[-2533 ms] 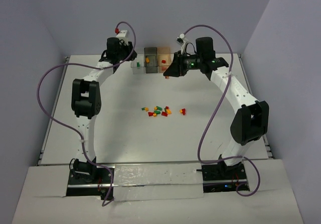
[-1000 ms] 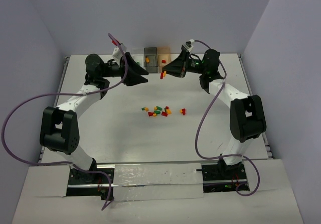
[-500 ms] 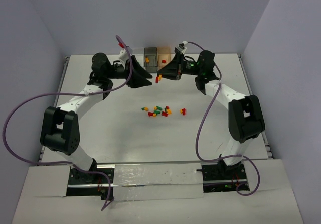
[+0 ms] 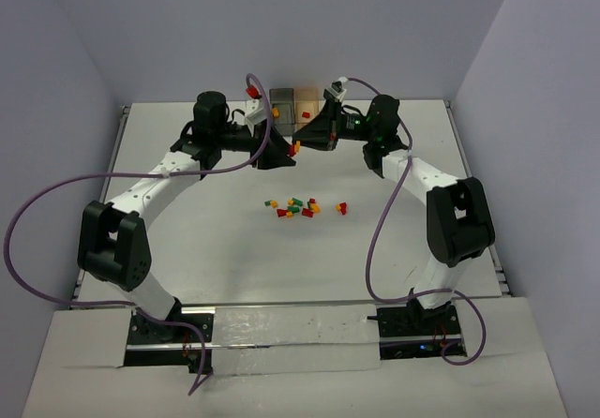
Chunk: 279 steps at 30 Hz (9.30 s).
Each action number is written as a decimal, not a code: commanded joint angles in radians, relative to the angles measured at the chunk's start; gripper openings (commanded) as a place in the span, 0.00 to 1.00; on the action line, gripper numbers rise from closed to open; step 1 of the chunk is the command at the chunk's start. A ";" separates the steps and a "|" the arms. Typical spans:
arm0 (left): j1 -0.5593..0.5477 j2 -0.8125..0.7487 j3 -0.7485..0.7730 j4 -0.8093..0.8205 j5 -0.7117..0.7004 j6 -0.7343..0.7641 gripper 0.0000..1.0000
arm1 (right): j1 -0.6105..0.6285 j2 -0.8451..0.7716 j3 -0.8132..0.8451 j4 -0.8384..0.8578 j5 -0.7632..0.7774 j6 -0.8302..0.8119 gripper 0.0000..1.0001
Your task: Sort the legos into containers by color
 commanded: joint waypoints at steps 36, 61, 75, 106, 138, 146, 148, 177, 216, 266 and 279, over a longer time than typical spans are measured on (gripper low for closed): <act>0.110 -0.017 -0.127 0.378 0.068 -0.257 0.00 | -0.121 -0.026 -0.021 0.095 -0.006 0.061 0.00; -0.011 0.674 0.881 -0.225 -0.902 -0.148 0.00 | -0.273 -0.123 0.209 -0.821 0.165 -0.733 0.00; -0.034 0.894 0.977 -0.026 -0.956 -0.133 0.02 | -0.275 -0.170 0.243 -0.984 0.290 -0.949 0.00; 0.112 0.625 0.837 0.008 -0.825 -0.314 0.81 | -0.156 0.024 0.526 -1.100 0.631 -1.171 0.00; 0.417 -0.109 -0.051 -0.135 -0.878 -0.388 0.99 | 0.178 0.794 1.091 -0.753 1.295 -1.059 0.02; 0.417 -0.089 -0.046 -0.137 -0.884 -0.386 0.99 | 0.179 0.842 1.149 -0.753 1.314 -1.057 0.27; 0.417 -0.088 -0.040 -0.142 -0.880 -0.381 0.99 | 0.178 0.842 1.152 -0.752 1.311 -1.056 0.46; 0.417 -0.194 -0.140 -0.219 -0.556 -0.113 0.99 | -0.008 -0.069 0.362 -1.410 0.724 -1.799 0.66; 0.395 -0.086 -0.095 -0.288 -0.386 -0.057 0.98 | 0.024 0.061 0.034 -1.529 0.676 -2.806 0.80; 0.395 -0.055 -0.084 -0.277 -0.368 -0.064 0.97 | 0.076 0.186 0.139 -1.531 0.785 -2.646 0.47; 0.395 -0.052 -0.079 -0.274 -0.361 -0.068 0.97 | 0.083 0.188 0.151 -1.528 0.794 -2.598 0.57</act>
